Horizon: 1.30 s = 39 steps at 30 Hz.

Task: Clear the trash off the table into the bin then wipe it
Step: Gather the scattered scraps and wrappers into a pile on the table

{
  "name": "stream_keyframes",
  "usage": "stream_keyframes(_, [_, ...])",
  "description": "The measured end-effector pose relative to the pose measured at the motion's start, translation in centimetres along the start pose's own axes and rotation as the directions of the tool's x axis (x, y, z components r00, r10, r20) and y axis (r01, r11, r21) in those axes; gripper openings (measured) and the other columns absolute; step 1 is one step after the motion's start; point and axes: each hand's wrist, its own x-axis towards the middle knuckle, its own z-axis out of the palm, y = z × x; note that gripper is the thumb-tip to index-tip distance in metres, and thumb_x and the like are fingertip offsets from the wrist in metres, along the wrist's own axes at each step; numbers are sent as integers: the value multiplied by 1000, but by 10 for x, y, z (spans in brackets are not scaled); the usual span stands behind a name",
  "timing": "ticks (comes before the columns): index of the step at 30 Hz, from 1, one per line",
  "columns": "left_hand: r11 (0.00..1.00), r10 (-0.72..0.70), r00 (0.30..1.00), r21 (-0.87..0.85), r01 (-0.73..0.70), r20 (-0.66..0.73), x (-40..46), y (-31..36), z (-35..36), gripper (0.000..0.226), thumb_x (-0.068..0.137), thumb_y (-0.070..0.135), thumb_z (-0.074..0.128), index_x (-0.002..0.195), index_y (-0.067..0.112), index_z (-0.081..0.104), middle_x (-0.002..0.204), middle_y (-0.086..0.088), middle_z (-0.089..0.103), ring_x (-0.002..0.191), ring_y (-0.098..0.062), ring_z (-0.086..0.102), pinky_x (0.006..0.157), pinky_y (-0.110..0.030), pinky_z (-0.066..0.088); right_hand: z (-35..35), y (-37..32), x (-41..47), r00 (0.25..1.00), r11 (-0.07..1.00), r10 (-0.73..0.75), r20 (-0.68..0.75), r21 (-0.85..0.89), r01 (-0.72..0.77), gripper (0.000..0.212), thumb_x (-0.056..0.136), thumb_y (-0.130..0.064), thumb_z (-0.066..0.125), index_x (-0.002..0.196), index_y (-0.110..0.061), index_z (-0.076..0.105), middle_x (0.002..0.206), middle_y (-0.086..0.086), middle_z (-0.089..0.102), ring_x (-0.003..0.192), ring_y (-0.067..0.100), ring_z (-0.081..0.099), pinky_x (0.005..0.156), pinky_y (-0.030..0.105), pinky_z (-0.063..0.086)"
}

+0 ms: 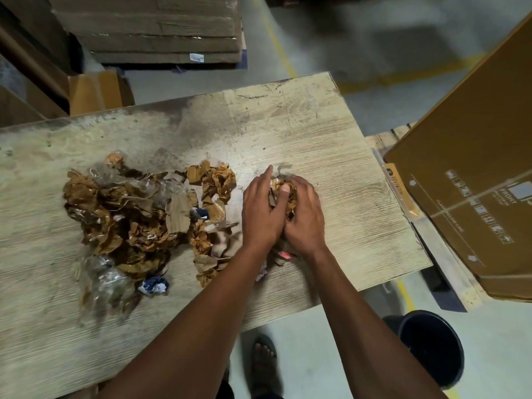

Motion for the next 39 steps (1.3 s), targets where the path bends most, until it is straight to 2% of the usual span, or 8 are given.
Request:
stream_keyframes(5, [918, -169, 984, -371, 139, -49, 6, 13, -10, 32, 104, 44, 58, 134, 41, 69, 137, 12, 70, 126, -10, 64, 112, -44, 53, 5, -29, 2, 968, 836, 145, 204, 498, -230, 78, 94, -21, 75, 162, -37, 40, 163, -5, 41, 148, 11, 49, 119, 36, 47])
stream_keyframes(8, [843, -228, 974, -503, 190, -14, 7, 27, -21, 28, 106, 46, 62, 129, 32, 71, 123, 13, 74, 111, 2, 69, 102, -33, 58, 6, -48, -3, 914, 576, 226, 338, 710, -405, 53, 96, -18, 58, 147, -32, 55, 143, 6, 66, 131, 20, 65, 106, 44, 57])
stream_keyframes(11, [853, -230, 969, -498, 154, -94, 2, 33, -34, 33, 106, 53, 62, 126, 26, 67, 108, 15, 72, 81, 18, 66, 71, -9, 53, 4, -76, -5, 902, 411, 334, 276, 818, -402, 30, 108, -18, 40, 121, -11, 66, 105, -4, 79, 103, 10, 72, 85, 26, 56])
stream_keyframes(16, [851, -225, 938, -522, 57, -265, -2, 35, -62, 26, 98, 54, 74, 112, 32, 69, 111, 8, 77, 100, -9, 75, 84, -36, 63, 24, -124, 4, 896, 550, 390, 214, 726, -413, 67, 106, -67, 41, 141, -17, 68, 140, 3, 71, 131, 15, 67, 115, 44, 52])
stream_keyframes(22, [917, -144, 900, -398, -35, -411, 2, 30, -129, 17, 101, 45, 62, 110, 39, 74, 118, 10, 76, 106, -8, 72, 96, -37, 60, 55, -175, 16, 956, 634, 289, 58, 736, -236, 10, 105, -37, 64, 112, -30, 64, 102, -1, 77, 95, 11, 74, 89, 43, 59])
stream_keyframes(29, [998, -62, 823, -30, 55, -565, -2, 14, -212, 42, 105, 56, 44, 106, 26, 74, 109, 6, 73, 101, -19, 69, 97, -52, 55, 101, -239, 16, 985, 730, 133, 105, 663, -170, 36, 106, -53, 61, 100, -22, 80, 91, -2, 81, 88, 16, 77, 86, 43, 63])
stream_keyframes(35, [934, 50, 768, 303, 191, -638, 1, -11, -256, 34, 110, 50, 49, 106, 29, 76, 115, 6, 70, 118, -17, 64, 130, -51, 7, 146, -259, 18, 992, 825, 113, 49, 552, -121, 29, 107, -37, 66, 91, -17, 79, 81, -5, 77, 76, 14, 72, 77, 41, 60])
stream_keyframes(39, [906, -38, 829, 330, 264, -558, 2, -52, -261, 39, 111, 55, 41, 123, 37, 73, 133, 8, 64, 138, -17, 52, 131, -56, 2, 172, -243, 15, 1000, 923, 3, 26, 384, -13, 16, 103, -31, 68, 107, -17, 73, 108, -3, 74, 93, 13, 67, 89, 45, 60])
